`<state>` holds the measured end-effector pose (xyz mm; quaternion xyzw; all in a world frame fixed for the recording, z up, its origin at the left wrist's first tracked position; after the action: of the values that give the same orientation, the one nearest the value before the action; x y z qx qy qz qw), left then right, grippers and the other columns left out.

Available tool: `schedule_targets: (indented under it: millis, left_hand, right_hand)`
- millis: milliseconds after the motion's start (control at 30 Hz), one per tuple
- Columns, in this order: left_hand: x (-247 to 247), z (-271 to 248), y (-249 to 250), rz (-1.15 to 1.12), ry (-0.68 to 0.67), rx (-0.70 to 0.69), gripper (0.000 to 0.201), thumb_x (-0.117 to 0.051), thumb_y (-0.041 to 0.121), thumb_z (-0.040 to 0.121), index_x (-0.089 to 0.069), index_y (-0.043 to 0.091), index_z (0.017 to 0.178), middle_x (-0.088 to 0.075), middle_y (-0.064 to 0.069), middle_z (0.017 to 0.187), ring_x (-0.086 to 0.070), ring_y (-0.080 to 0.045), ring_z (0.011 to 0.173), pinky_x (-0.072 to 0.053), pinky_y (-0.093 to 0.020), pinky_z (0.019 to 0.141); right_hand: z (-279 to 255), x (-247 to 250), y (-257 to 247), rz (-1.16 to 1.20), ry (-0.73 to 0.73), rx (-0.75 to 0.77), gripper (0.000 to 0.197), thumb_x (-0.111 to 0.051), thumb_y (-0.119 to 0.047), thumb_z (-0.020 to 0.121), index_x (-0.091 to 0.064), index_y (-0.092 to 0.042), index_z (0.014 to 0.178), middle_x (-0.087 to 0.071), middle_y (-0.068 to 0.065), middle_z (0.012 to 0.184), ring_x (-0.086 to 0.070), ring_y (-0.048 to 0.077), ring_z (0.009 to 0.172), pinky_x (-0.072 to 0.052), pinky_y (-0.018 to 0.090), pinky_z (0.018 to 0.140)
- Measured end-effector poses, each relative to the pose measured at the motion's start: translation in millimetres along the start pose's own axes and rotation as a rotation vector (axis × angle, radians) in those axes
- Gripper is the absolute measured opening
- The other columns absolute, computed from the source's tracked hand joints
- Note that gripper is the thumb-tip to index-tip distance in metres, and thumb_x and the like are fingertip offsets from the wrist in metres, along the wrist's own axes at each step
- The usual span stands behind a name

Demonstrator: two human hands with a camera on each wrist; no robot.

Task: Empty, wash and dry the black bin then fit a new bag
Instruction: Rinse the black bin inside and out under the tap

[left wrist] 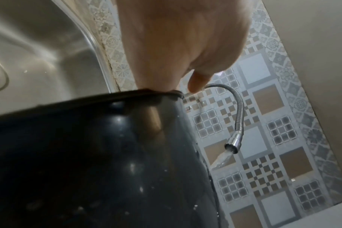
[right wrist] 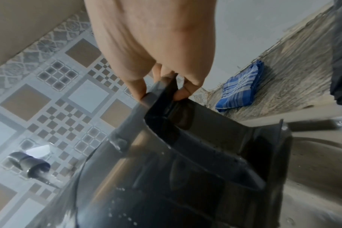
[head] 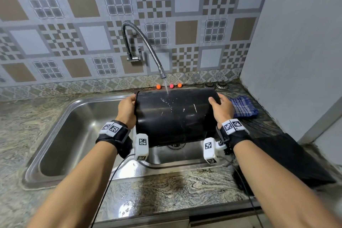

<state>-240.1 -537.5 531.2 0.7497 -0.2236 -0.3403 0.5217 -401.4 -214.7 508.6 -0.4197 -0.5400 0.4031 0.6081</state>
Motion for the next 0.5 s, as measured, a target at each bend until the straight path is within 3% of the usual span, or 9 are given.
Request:
schedule_targets:
  millis: [67,100,167,300,400,500]
  left_hand:
    - [-0.9,0.7,2.8,-0.015,-0.065,0.027,0.031,-0.045,-0.002,0.068,-0.065,0.001,0.092,-0.06,-0.016,0.089,-0.06,-0.029,0.077,-0.052,-0.037,0.07]
    - [-2.2,2.1,3.3,0.018,-0.124,0.033,0.038,-0.045,-0.002,0.068,-0.063,0.003,0.101,-0.057,-0.016,0.094,-0.057,-0.029,0.078,-0.05,-0.036,0.068]
    - [-2.4,1.4,3.3,0.111,-0.181,0.032,0.035,-0.042,-0.006,0.084,-0.064,0.006,0.109,-0.061,-0.013,0.087,-0.059,-0.022,0.07,-0.052,-0.03,0.06]
    - [7.6,6.1,-6.9,0.122,-0.055,-0.03,0.038,-0.041,-0.001,0.098,-0.055,0.007,0.133,-0.057,-0.014,0.102,-0.055,-0.025,0.085,-0.053,-0.034,0.072]
    - [18.5,6.8,-11.7,0.137,0.066,-0.111,0.034,-0.045,-0.001,0.097,-0.061,0.004,0.127,-0.062,-0.016,0.101,-0.055,-0.026,0.089,-0.048,-0.037,0.081]
    - [23.8,10.6,-12.4,0.116,0.089,-0.13,0.027,-0.046,-0.003,0.097,-0.069,0.007,0.106,-0.067,-0.013,0.094,-0.061,-0.023,0.085,-0.051,-0.033,0.083]
  right_hand:
    - [2.3,-0.5,-2.2,0.037,-0.001,-0.022,0.035,-0.066,-0.035,0.085,-0.066,-0.025,0.119,-0.07,-0.005,0.113,-0.064,0.02,0.105,-0.052,0.038,0.095]
    - [3.1,-0.8,-2.7,0.057,-0.006,-0.027,0.037,-0.066,-0.034,0.085,-0.065,-0.024,0.12,-0.07,-0.005,0.114,-0.064,0.02,0.105,-0.051,0.038,0.095]
    - [3.6,-0.7,-3.6,0.09,-0.014,-0.02,0.04,-0.068,-0.032,0.084,-0.064,-0.022,0.123,-0.069,-0.005,0.115,-0.064,0.018,0.106,-0.051,0.037,0.096]
    - [-3.9,-1.8,-7.1,0.084,-0.041,0.029,0.042,-0.069,-0.032,0.085,-0.063,-0.023,0.125,-0.068,-0.007,0.118,-0.063,0.013,0.106,-0.049,0.029,0.094]
    - [-9.0,-4.7,-4.2,0.13,-0.126,0.02,0.057,-0.07,-0.054,0.076,-0.056,-0.038,0.129,-0.061,-0.011,0.13,-0.057,0.011,0.117,-0.046,0.037,0.103]
    - [-12.9,-10.1,3.4,0.103,-0.234,0.014,0.072,-0.062,-0.081,0.064,-0.046,-0.054,0.129,-0.053,-0.017,0.138,-0.05,0.011,0.126,-0.039,0.039,0.109]
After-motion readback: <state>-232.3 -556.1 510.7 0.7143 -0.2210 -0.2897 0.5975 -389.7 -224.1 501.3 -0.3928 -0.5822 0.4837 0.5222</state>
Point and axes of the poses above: each hand's wrist, its own z-axis towards the middle knuckle, its own x-axis out of the back of the hand, y = z × x, the point moved 7 cm from there along z, towards the middle knuckle
